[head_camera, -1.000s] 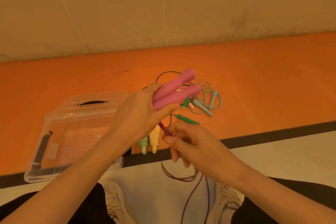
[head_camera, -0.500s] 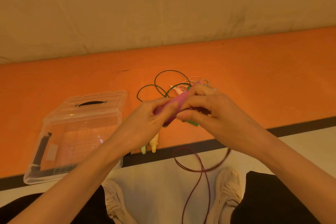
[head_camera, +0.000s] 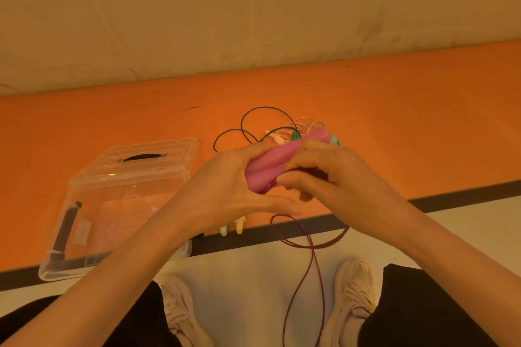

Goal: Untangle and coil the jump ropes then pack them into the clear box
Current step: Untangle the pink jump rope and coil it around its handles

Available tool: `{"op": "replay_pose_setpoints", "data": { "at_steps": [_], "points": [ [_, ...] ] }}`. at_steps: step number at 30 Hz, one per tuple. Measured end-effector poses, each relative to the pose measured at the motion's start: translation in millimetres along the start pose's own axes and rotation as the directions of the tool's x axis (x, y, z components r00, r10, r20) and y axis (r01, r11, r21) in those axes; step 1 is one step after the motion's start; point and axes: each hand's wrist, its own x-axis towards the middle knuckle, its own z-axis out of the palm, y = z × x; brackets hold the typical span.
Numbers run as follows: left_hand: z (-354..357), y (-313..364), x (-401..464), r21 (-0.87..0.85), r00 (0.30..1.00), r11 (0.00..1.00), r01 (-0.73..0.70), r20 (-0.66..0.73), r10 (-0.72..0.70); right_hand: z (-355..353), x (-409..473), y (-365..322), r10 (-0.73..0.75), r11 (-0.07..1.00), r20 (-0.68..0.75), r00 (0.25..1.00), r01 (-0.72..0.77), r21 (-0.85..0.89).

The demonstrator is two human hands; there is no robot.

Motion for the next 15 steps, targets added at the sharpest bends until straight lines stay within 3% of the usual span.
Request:
{"op": "replay_pose_setpoints", "data": {
  "at_steps": [2, 3, 5, 8, 10, 15],
  "points": [
    [2, -2, 0, 0.371, 0.998, 0.927, -0.058, -0.004, 0.064, 3, 0, 1, 0.077, 0.996, 0.037, 0.996, -0.079, 0.038],
    [4, -4, 0, 0.447, 0.996, 0.892, -0.075, -0.006, 0.086, 2, 1, 2, 0.109, 0.993, 0.031, 0.994, -0.11, 0.03],
    [4, -4, -1, 0.484, 0.998, 0.874, -0.041, -0.017, 0.056, -8, 3, 4, 0.16, 0.987, 0.03, 0.987, -0.158, -0.038],
    [-7, -14, 2, 0.519, 0.997, 0.855, 0.016, -0.071, 0.024, -43, 0, 0, 0.251, 0.967, 0.238, 0.938, -0.232, -0.105],
    [-14, -19, 4, 0.509, 0.995, 0.859, 0.052, -0.099, -0.002, -64, -4, -6, 0.251, 0.966, 0.313, 0.916, -0.257, -0.024],
    [3, -5, 2, 0.611, 0.999, 0.791, -0.037, 0.016, 0.035, -63, 12, -3, 0.149, 0.971, -0.023, 0.989, -0.141, 0.195]
  ]
}}
